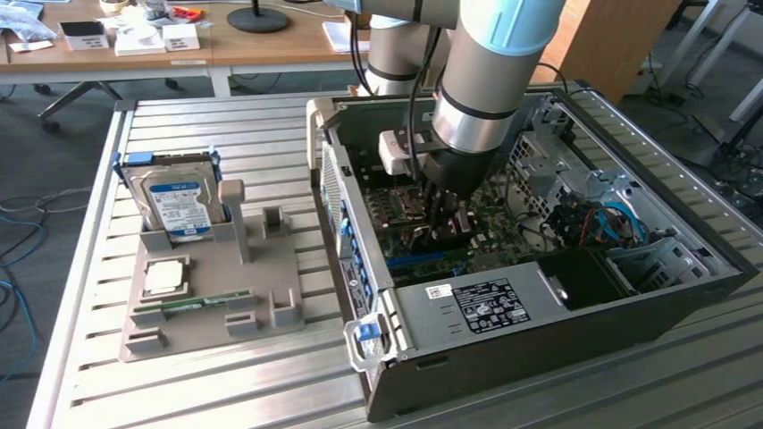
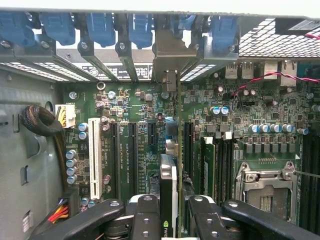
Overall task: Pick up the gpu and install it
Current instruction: 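Insert the gpu into the slot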
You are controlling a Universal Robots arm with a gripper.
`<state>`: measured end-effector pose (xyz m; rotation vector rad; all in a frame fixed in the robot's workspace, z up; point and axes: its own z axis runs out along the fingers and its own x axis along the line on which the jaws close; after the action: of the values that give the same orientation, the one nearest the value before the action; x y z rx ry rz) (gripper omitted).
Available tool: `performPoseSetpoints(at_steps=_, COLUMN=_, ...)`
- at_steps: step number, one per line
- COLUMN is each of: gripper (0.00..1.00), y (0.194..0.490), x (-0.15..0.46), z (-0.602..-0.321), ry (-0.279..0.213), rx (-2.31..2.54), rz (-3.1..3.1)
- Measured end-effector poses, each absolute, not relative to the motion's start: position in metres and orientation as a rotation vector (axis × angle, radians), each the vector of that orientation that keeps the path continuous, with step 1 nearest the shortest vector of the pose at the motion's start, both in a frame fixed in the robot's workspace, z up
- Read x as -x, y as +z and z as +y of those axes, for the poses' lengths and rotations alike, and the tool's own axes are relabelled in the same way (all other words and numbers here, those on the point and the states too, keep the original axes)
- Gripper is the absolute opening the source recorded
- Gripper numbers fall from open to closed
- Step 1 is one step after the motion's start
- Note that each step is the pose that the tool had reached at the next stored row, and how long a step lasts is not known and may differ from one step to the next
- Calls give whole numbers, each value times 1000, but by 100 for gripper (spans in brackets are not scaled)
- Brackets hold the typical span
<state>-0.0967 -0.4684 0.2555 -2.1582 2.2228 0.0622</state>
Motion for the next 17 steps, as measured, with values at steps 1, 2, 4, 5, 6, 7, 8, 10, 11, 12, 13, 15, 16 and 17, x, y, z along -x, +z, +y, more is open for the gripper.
performPoseSetpoints(at_steps=1, gripper=27, y=255, x=97, z=-468, ry=62, rx=2158, rz=2223)
performPoseSetpoints(at_steps=2, gripper=27, y=255, x=97, z=-468, ry=62, rx=2158, rz=2223)
performPoseSetpoints(at_steps=4, gripper=27, y=255, x=97, z=-468, ry=62, rx=2158, rz=2223)
performPoseSetpoints(at_steps=5, gripper=27, y=255, x=97, z=-468, ry=62, rx=2158, rz=2223)
performPoseSetpoints(at_steps=6, gripper=27, y=255, x=97, z=-468, ry=62, rx=2158, rz=2223)
performPoseSetpoints(at_steps=7, gripper=27, y=255, x=97, z=-468, ry=62, rx=2158, rz=2223)
performPoseSetpoints(at_steps=8, gripper=27, y=255, x=97, z=-468, ry=62, rx=2158, rz=2223)
performPoseSetpoints(at_steps=10, gripper=27, y=255, x=97, z=-468, ry=62, rx=2158, rz=2223)
performPoseSetpoints(at_steps=11, gripper=27, y=255, x=97, z=-468, ry=62, rx=2158, rz=2223)
performPoseSetpoints(at_steps=12, gripper=27, y=254, x=96, z=-468, ry=62, rx=2158, rz=2223)
performPoseSetpoints(at_steps=13, gripper=27, y=254, x=96, z=-468, ry=62, rx=2158, rz=2223)
performPoseSetpoints(at_steps=15, gripper=27, y=254, x=96, z=-468, ry=62, rx=2158, rz=2223)
performPoseSetpoints(at_steps=16, gripper=27, y=254, x=96, z=-468, ry=62, rx=2158, rz=2223)
performPoseSetpoints(at_steps=17, gripper=27, y=254, x=96, z=-468, ry=62, rx=2158, rz=2223)
